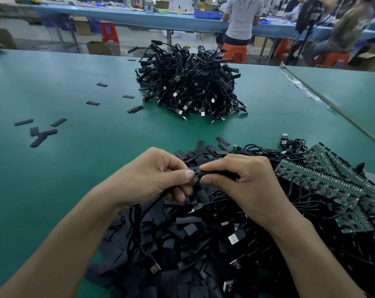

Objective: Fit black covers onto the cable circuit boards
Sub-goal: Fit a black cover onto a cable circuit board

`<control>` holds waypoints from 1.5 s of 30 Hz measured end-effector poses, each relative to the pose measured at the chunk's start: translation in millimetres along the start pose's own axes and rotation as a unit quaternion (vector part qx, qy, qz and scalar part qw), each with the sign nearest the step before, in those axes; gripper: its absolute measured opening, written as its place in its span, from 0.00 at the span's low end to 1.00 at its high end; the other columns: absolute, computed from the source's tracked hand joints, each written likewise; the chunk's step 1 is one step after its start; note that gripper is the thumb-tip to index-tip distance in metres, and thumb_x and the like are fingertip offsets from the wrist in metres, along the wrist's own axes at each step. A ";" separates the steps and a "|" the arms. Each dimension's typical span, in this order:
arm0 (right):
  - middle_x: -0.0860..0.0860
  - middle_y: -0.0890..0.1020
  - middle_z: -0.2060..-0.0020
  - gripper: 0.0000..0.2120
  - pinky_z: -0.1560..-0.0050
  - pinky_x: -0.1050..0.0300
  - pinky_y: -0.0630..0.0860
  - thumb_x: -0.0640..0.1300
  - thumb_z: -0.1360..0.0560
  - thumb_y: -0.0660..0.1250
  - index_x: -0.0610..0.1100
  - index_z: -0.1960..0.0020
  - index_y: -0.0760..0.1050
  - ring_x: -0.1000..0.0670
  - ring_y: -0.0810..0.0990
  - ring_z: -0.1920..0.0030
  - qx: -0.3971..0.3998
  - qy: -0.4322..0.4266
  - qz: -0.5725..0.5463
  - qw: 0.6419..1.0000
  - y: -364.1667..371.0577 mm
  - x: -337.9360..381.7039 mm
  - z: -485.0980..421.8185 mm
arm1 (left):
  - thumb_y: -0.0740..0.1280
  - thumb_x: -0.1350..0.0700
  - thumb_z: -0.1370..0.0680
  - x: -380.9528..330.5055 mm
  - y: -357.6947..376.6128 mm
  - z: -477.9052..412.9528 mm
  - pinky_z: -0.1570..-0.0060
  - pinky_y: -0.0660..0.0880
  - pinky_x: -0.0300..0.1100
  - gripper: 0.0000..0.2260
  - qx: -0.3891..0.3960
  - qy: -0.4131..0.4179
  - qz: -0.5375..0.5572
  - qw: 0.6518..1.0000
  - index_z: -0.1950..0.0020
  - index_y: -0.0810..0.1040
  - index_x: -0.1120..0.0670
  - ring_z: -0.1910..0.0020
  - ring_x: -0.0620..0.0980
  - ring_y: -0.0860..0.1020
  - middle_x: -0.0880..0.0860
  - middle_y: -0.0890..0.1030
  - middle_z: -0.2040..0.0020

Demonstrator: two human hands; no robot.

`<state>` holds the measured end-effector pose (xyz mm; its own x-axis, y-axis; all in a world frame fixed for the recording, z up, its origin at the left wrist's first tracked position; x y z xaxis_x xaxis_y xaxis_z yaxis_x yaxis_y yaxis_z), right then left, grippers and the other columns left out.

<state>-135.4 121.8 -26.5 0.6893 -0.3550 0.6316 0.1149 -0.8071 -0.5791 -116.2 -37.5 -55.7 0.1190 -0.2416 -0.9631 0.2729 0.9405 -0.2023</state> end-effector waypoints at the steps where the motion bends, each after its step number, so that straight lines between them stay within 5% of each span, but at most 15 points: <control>1: 0.55 0.86 0.58 0.13 0.52 0.66 0.77 0.50 0.31 0.75 0.44 0.49 0.86 0.61 0.83 0.56 0.000 -0.002 0.003 1.000 -0.1 0.4 0.0 | 0.70 0.52 0.26 0.0 -0.7 0.0 0.66 0.78 0.39 0.08 -0.002 0.002 -0.009 1.000 0.61 0.84 0.55 0.68 0.48 0.82 0.57 0.85 0.64; 7: 0.57 0.84 0.58 0.13 0.51 0.73 0.73 0.46 0.31 0.77 0.45 0.47 0.85 0.60 0.81 0.55 0.017 -0.016 0.045 0.999 3.4 2.3 0.8 | 0.68 0.59 0.21 0.5 -4.0 0.0 0.67 0.78 0.36 0.09 -0.015 0.005 -0.046 0.999 0.60 0.83 0.56 0.69 0.48 0.82 0.55 0.85 0.65; 12: 0.54 0.85 0.58 0.11 0.52 0.65 0.77 0.45 0.29 0.76 0.42 0.49 0.85 0.59 0.82 0.56 -0.002 -0.031 0.054 0.998 2.9 4.6 1.7 | 0.69 0.59 0.21 -1.1 -4.2 0.7 0.68 0.76 0.35 0.09 -0.019 0.011 -0.046 0.999 0.61 0.83 0.56 0.71 0.46 0.80 0.54 0.84 0.66; 25: 0.54 0.85 0.58 0.12 0.52 0.68 0.76 0.44 0.29 0.76 0.42 0.47 0.85 0.59 0.81 0.56 0.004 -0.043 0.040 0.998 1.7 4.5 2.3 | 0.68 0.60 0.21 -2.4 -0.6 1.4 0.69 0.75 0.33 0.08 -0.006 0.011 -0.039 0.999 0.59 0.82 0.58 0.71 0.44 0.79 0.52 0.83 0.66; 32: 0.53 0.85 0.58 0.09 0.53 0.60 0.78 0.44 0.27 0.75 0.43 0.48 0.85 0.57 0.82 0.56 -0.008 -0.050 0.061 0.997 2.2 4.5 3.0 | 0.70 0.58 0.22 -1.3 -2.2 -0.6 0.71 0.75 0.33 0.10 -0.017 0.010 -0.037 0.999 0.63 0.84 0.54 0.72 0.43 0.78 0.53 0.83 0.67; 38: 0.53 0.85 0.57 0.14 0.51 0.67 0.75 0.45 0.29 0.76 0.43 0.45 0.84 0.58 0.81 0.55 0.008 -0.043 0.061 0.997 3.0 4.7 2.6 | 0.71 0.58 0.22 0.4 -5.1 -2.5 0.74 0.72 0.32 0.08 -0.047 0.013 -0.030 0.998 0.62 0.85 0.54 0.75 0.43 0.75 0.51 0.82 0.70; 45: 0.51 0.85 0.58 0.10 0.55 0.54 0.80 0.44 0.27 0.75 0.42 0.47 0.85 0.53 0.83 0.57 -0.007 -0.059 0.073 0.996 4.9 7.0 5.8 | 0.71 0.58 0.23 -0.6 -4.4 -1.4 0.76 0.67 0.30 0.09 -0.049 0.000 -0.056 0.997 0.63 0.84 0.53 0.78 0.42 0.71 0.48 0.79 0.73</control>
<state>-125.9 118.1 -27.9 0.7778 -0.4119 0.4747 -0.0026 -0.7575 -0.6529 -118.8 -41.2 -54.5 0.0929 -0.3459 -0.9337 0.1903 0.9266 -0.3243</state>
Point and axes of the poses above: each hand's wrist, its own z-axis away from the middle knuckle, its own y-axis out of the palm, x = y × z, the point moved 7 cm from there along -z, towards the middle knuckle
